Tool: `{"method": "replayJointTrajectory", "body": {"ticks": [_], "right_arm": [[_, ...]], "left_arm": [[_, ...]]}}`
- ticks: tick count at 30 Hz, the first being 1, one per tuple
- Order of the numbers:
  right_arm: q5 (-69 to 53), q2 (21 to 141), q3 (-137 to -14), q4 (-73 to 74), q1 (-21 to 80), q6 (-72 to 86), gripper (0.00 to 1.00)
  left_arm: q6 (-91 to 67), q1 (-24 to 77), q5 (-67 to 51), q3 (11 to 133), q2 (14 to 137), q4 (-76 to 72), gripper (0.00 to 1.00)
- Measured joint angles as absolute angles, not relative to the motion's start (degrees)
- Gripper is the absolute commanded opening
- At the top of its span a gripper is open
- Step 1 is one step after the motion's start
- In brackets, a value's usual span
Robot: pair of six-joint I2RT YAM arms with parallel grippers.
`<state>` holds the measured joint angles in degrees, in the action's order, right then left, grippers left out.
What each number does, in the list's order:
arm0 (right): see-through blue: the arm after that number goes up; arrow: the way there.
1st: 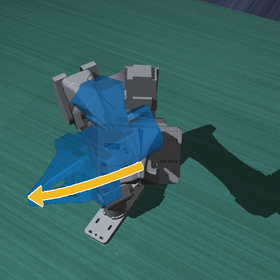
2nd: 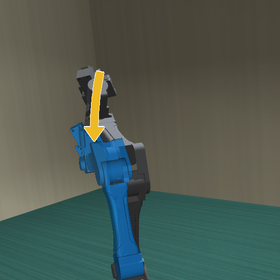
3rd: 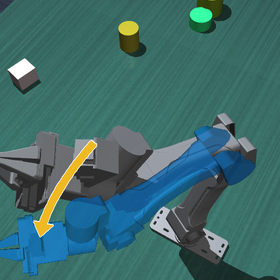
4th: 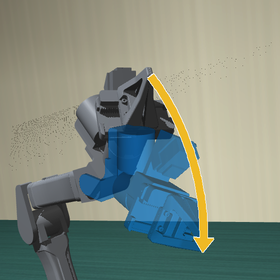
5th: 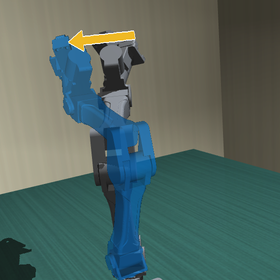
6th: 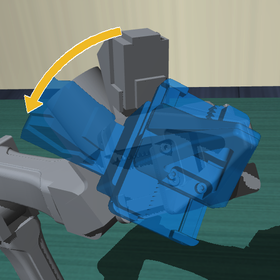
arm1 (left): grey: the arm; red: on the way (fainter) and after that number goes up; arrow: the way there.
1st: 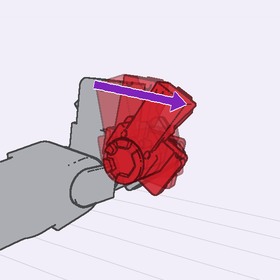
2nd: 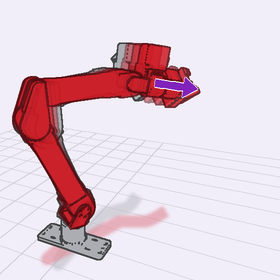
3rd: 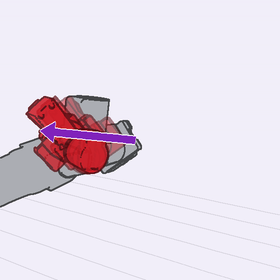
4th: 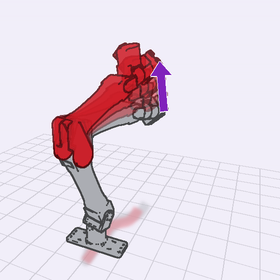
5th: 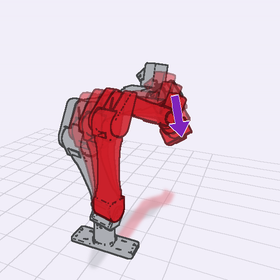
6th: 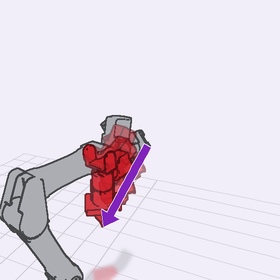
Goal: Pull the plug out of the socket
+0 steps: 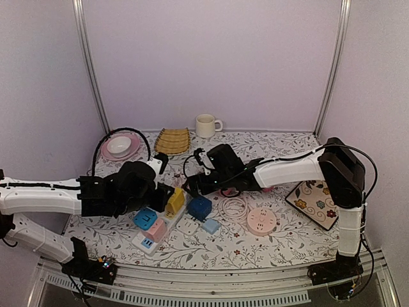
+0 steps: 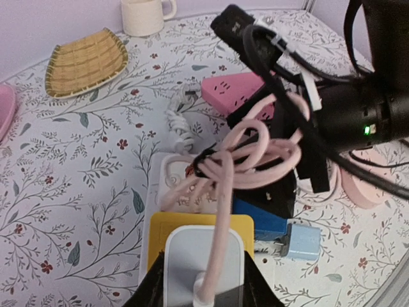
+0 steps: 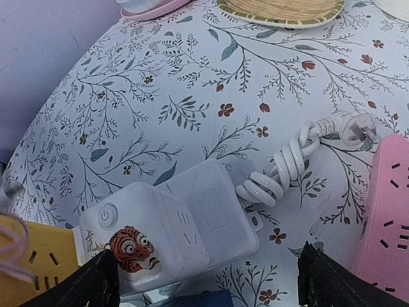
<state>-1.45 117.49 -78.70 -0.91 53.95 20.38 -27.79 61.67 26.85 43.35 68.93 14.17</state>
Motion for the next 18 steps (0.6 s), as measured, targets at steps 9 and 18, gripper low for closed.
{"method": "replayJointTrajectory", "body": {"ticks": [9, 18], "right_arm": [[-0.47, 117.32, -78.56, -1.04, 53.95, 20.38, 1.00], [2.46, 107.13, -68.86, -2.00, 53.93, 20.36, 1.00]], "left_arm": [[-27.66, 61.67, 28.60, 45.06, 68.66, 13.04, 0.08], [-28.12, 61.60, 27.00, 45.93, 68.58, 13.23, 0.08]]}}
